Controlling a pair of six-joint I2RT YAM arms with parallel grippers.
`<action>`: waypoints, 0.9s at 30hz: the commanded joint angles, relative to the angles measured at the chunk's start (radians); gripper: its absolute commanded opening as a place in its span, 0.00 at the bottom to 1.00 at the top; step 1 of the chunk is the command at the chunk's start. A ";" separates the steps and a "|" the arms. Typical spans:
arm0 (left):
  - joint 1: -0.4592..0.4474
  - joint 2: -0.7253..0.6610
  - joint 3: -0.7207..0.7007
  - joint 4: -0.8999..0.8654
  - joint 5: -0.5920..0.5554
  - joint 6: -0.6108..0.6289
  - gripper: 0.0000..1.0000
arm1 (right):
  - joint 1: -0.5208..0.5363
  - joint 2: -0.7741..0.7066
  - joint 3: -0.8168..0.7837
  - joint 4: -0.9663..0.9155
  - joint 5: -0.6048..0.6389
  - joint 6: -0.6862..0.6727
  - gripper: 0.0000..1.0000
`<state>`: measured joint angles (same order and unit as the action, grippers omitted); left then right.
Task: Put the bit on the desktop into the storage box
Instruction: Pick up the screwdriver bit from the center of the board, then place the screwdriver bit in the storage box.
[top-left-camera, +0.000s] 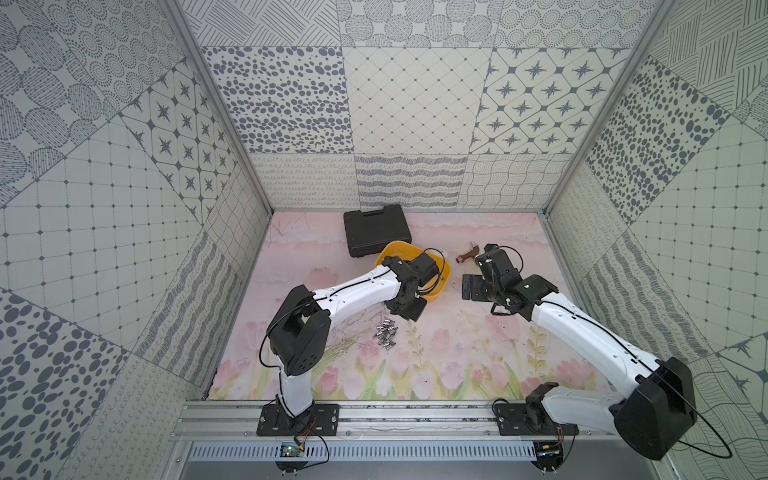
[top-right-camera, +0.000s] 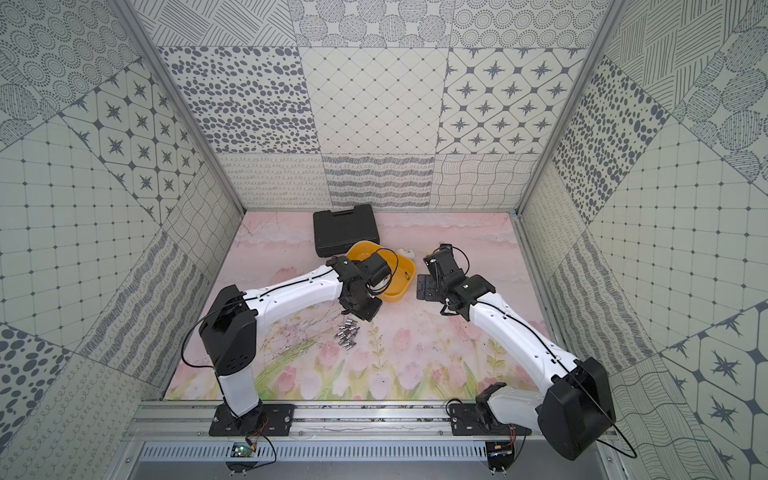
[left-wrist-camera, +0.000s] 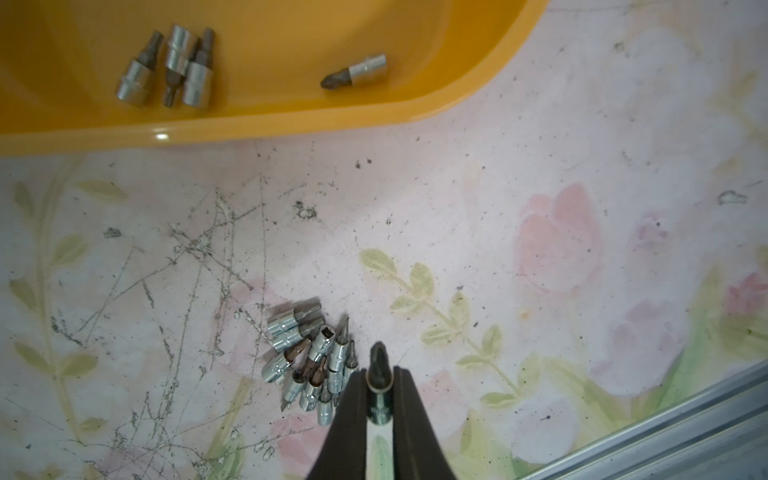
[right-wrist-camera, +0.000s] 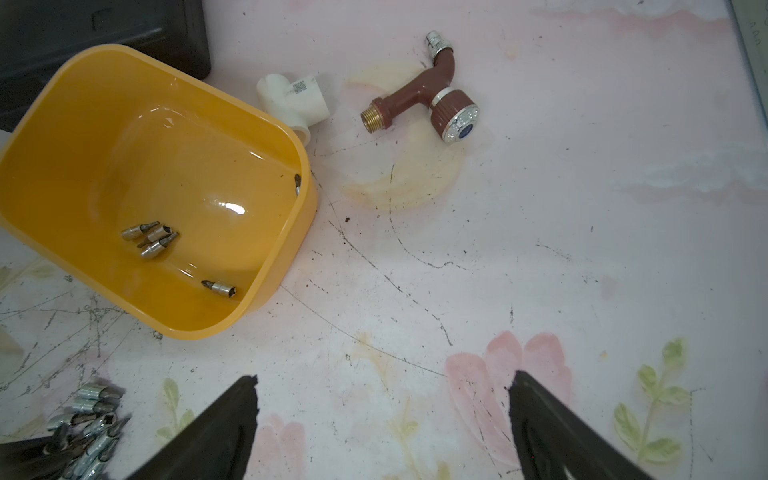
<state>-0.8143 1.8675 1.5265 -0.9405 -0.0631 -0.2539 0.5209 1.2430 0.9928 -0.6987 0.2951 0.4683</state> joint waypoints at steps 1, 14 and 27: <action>0.009 -0.008 0.071 -0.061 -0.039 0.062 0.09 | -0.004 0.005 0.024 0.025 -0.001 0.007 0.97; 0.082 0.017 0.237 -0.090 -0.057 0.131 0.09 | -0.005 -0.001 0.022 0.027 -0.002 0.006 0.96; 0.180 0.139 0.407 -0.100 -0.041 0.190 0.09 | -0.008 -0.016 0.012 0.025 0.004 0.008 0.97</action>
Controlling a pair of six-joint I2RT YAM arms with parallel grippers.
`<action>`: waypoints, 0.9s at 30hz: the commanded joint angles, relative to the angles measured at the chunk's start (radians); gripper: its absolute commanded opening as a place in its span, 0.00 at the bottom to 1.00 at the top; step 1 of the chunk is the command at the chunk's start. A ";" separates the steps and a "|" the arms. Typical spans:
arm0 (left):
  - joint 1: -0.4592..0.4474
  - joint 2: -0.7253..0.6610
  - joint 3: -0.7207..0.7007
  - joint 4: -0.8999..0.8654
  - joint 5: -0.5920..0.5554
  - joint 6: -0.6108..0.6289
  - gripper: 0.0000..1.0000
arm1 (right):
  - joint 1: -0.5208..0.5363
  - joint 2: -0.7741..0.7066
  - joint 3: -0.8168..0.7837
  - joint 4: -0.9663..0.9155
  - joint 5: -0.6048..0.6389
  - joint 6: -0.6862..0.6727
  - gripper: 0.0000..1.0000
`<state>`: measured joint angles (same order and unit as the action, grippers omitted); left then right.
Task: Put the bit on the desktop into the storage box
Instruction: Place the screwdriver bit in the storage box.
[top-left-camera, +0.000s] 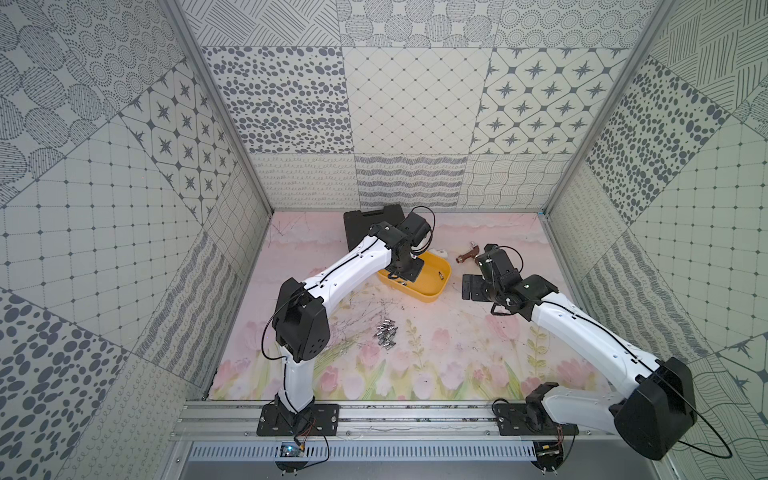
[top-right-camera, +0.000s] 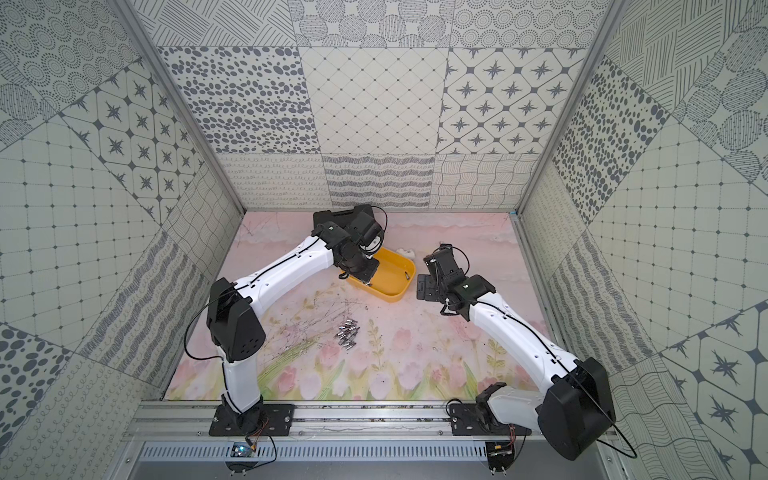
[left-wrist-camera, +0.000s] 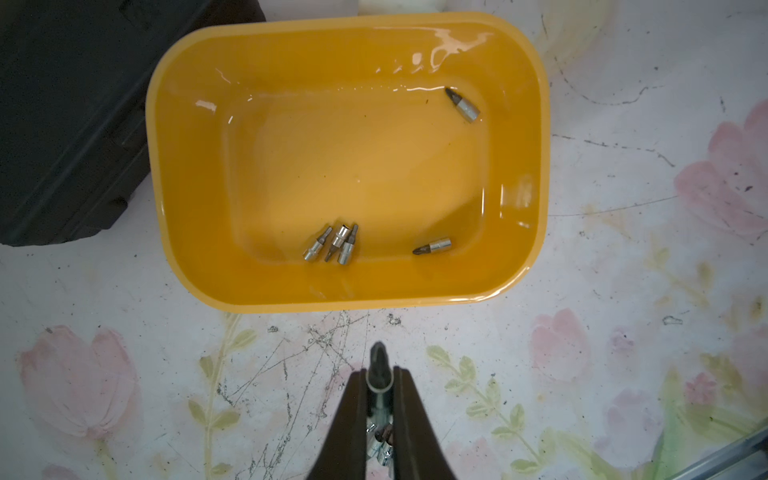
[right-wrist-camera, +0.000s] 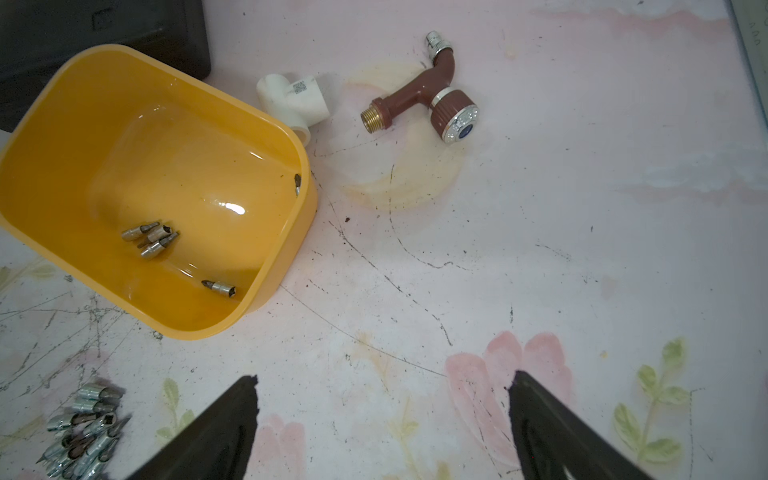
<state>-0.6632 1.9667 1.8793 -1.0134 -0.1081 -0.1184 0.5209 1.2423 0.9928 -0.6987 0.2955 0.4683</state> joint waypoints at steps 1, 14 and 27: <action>0.034 0.055 0.068 -0.029 0.007 0.058 0.09 | -0.007 -0.016 0.011 0.025 0.004 0.007 0.97; 0.084 0.251 0.219 -0.052 0.036 0.091 0.09 | -0.009 -0.023 0.000 0.026 0.002 0.012 0.96; 0.099 0.389 0.292 -0.049 0.054 0.097 0.08 | -0.012 -0.026 -0.004 0.025 0.004 0.012 0.97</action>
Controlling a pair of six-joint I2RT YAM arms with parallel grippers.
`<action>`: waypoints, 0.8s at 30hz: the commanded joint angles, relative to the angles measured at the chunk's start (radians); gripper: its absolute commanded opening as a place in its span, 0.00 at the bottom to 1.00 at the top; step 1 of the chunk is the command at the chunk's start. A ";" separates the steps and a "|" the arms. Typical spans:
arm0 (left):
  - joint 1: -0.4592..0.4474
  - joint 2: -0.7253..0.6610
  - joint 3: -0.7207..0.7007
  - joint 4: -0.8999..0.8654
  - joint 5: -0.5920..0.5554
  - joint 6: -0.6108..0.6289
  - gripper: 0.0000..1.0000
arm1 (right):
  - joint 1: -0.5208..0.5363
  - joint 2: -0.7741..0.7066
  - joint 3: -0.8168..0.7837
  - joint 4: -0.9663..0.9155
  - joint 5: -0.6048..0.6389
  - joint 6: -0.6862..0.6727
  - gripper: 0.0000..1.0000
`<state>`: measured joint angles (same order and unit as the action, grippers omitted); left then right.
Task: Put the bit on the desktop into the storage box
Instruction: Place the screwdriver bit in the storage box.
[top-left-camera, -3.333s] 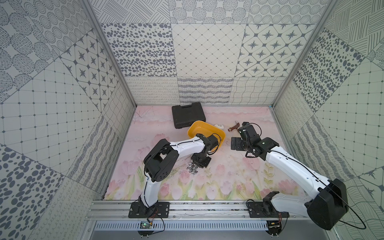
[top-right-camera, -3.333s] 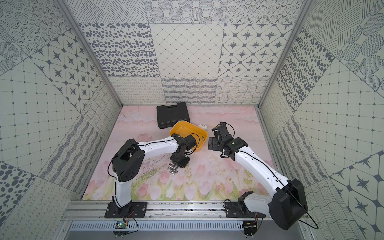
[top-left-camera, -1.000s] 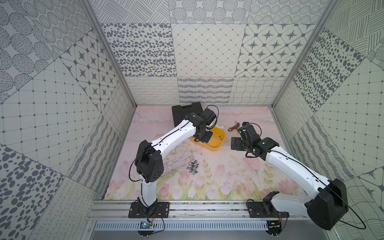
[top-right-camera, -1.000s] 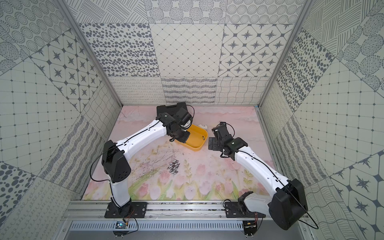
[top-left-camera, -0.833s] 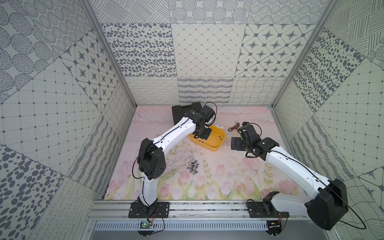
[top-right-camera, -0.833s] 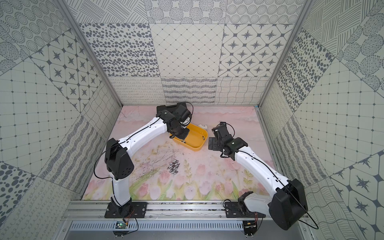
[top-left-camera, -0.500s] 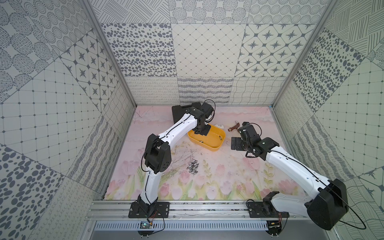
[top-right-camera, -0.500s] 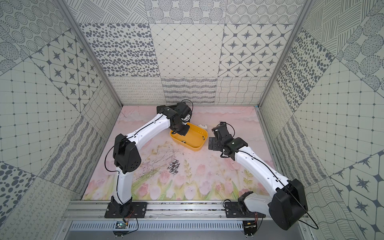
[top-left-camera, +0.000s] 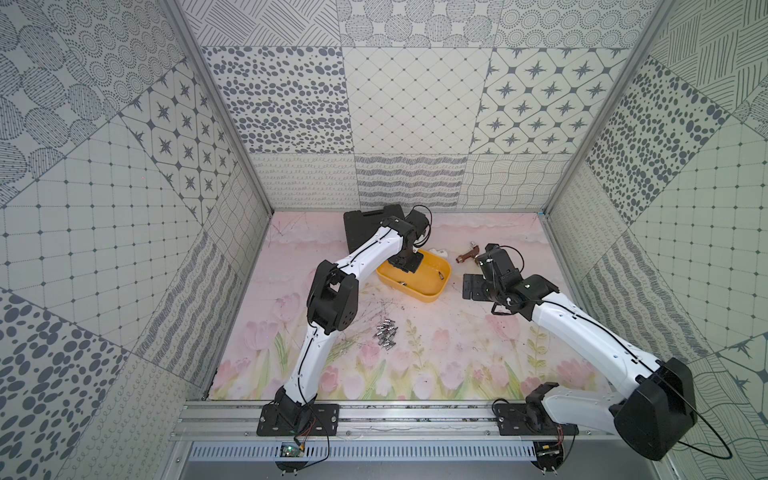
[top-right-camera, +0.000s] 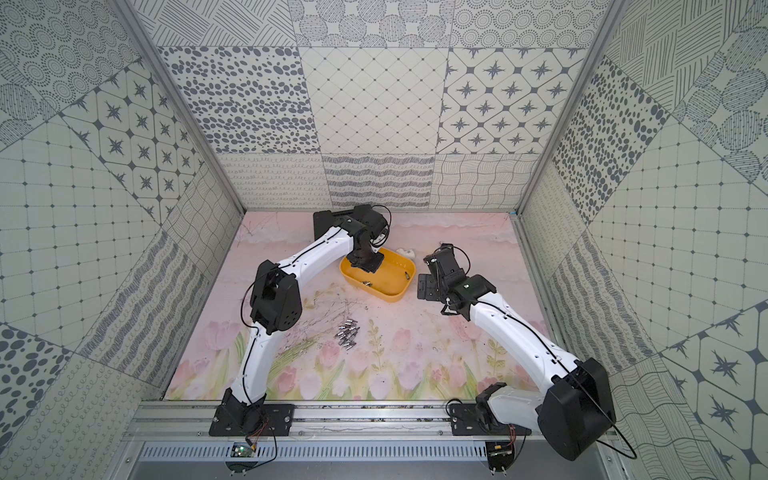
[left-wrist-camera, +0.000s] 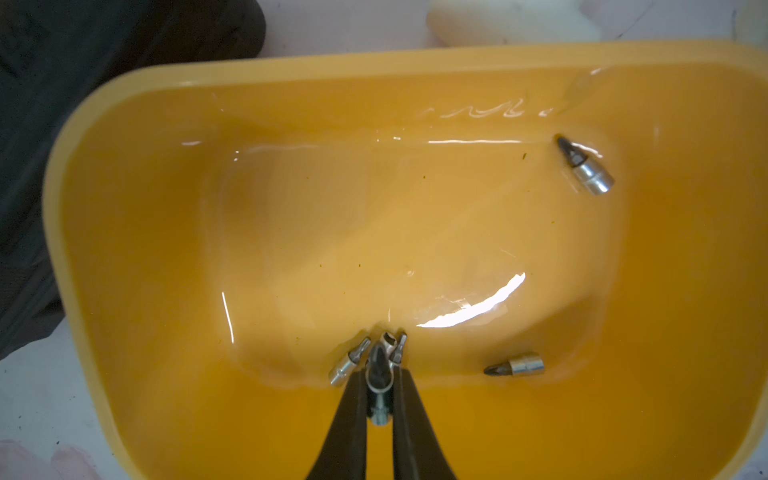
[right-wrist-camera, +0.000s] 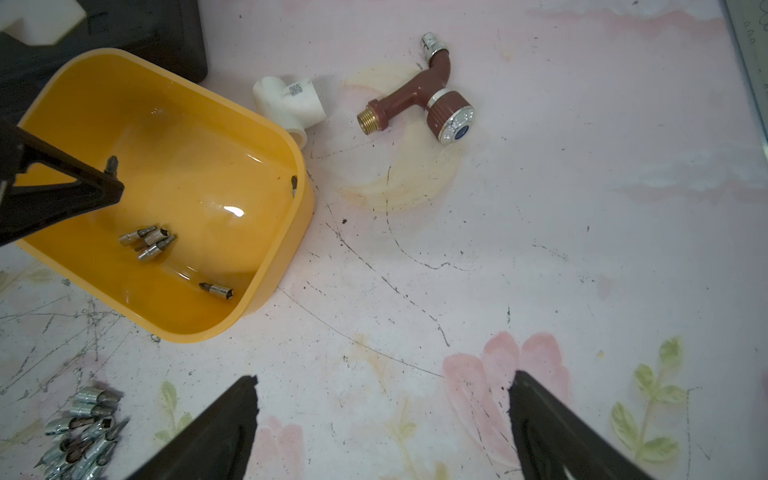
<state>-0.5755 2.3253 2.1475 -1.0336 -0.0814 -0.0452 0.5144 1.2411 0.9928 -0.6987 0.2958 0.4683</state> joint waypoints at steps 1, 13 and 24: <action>0.012 0.038 0.025 -0.030 0.028 0.024 0.08 | -0.006 -0.025 -0.006 0.025 0.003 0.012 0.97; 0.014 0.078 0.028 -0.026 0.029 0.019 0.08 | -0.007 -0.025 -0.007 0.025 0.002 0.013 0.97; 0.014 0.092 0.029 -0.028 0.036 0.019 0.08 | -0.008 -0.023 0.001 0.025 -0.001 0.010 0.96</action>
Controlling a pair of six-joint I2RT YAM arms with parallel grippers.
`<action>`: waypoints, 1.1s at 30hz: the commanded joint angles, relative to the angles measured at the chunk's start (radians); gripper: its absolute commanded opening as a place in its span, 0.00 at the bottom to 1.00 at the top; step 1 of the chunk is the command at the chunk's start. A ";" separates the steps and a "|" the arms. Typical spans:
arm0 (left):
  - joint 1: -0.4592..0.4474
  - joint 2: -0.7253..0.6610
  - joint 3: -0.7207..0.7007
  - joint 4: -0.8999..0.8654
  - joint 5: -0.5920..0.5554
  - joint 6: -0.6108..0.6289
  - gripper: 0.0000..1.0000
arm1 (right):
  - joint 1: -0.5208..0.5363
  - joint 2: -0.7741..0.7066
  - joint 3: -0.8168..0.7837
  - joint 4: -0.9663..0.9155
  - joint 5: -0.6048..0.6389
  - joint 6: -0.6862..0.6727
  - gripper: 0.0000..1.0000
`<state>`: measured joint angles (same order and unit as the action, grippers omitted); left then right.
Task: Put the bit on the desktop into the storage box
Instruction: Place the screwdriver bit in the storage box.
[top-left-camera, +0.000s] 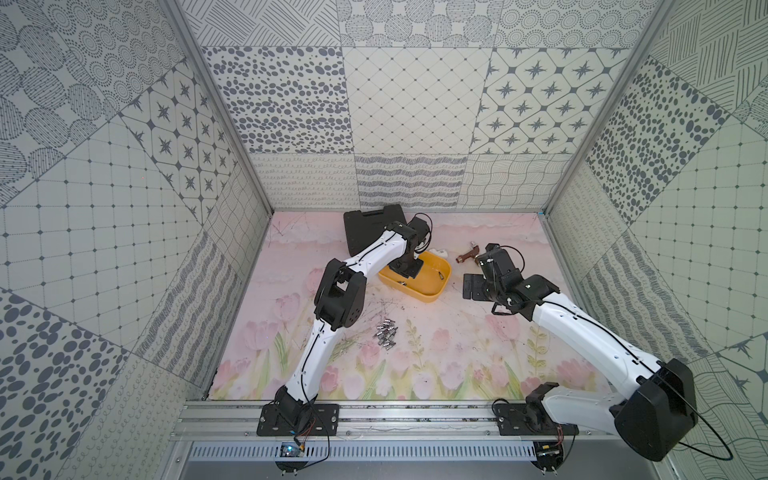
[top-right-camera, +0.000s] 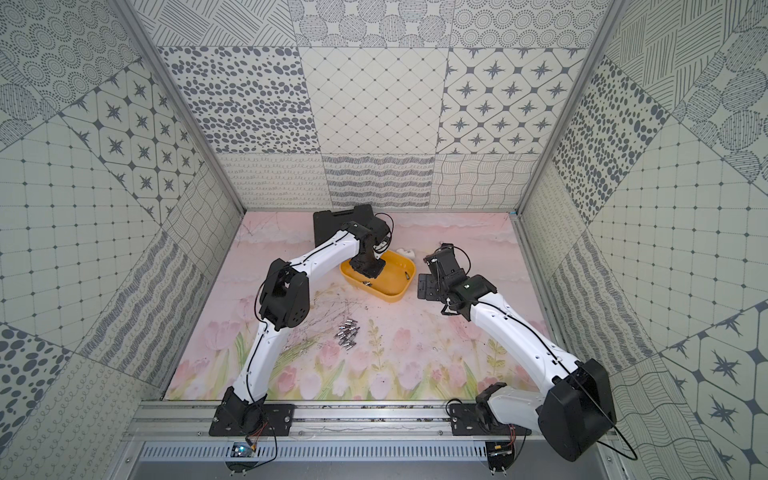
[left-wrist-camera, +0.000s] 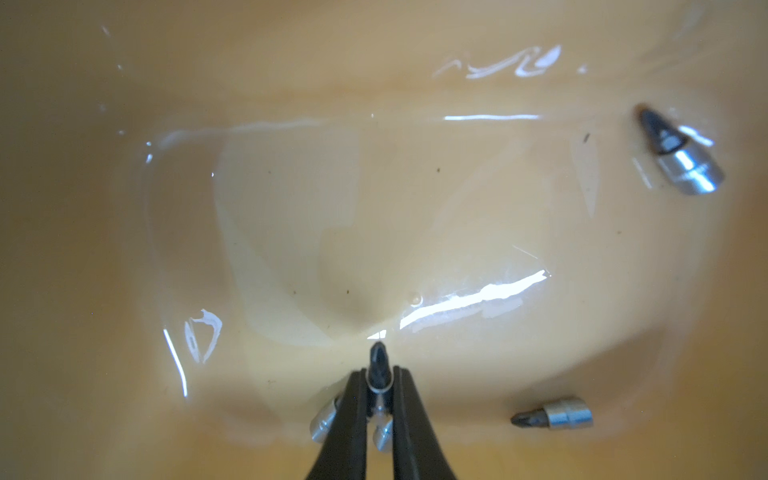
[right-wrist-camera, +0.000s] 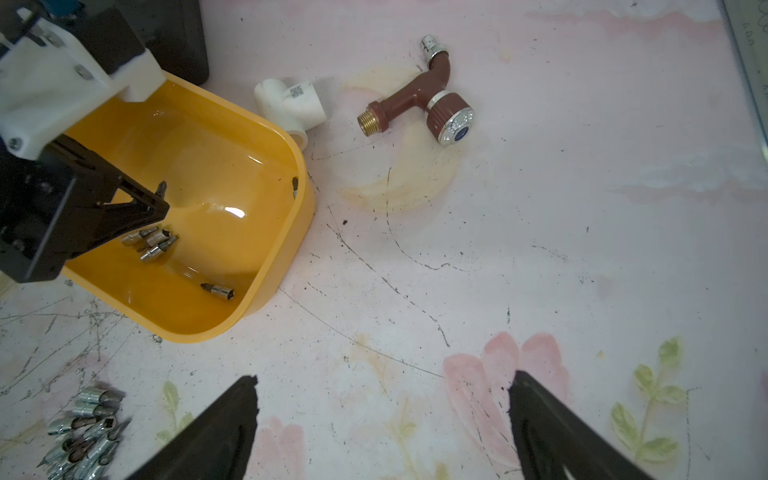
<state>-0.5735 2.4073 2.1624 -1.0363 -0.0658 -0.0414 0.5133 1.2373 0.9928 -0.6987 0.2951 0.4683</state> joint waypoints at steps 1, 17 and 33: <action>0.012 0.011 0.015 -0.025 0.021 0.014 0.08 | -0.006 -0.019 0.002 0.025 -0.001 0.010 0.97; 0.013 -0.038 0.017 -0.043 0.016 0.002 0.34 | -0.008 -0.020 0.011 0.025 -0.004 0.007 0.97; 0.012 -0.336 -0.184 0.068 0.084 -0.038 0.52 | -0.008 -0.053 0.002 0.025 -0.048 -0.017 0.97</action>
<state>-0.5735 2.1780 2.0609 -1.0294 -0.0326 -0.0551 0.5087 1.2156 0.9928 -0.6983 0.2687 0.4625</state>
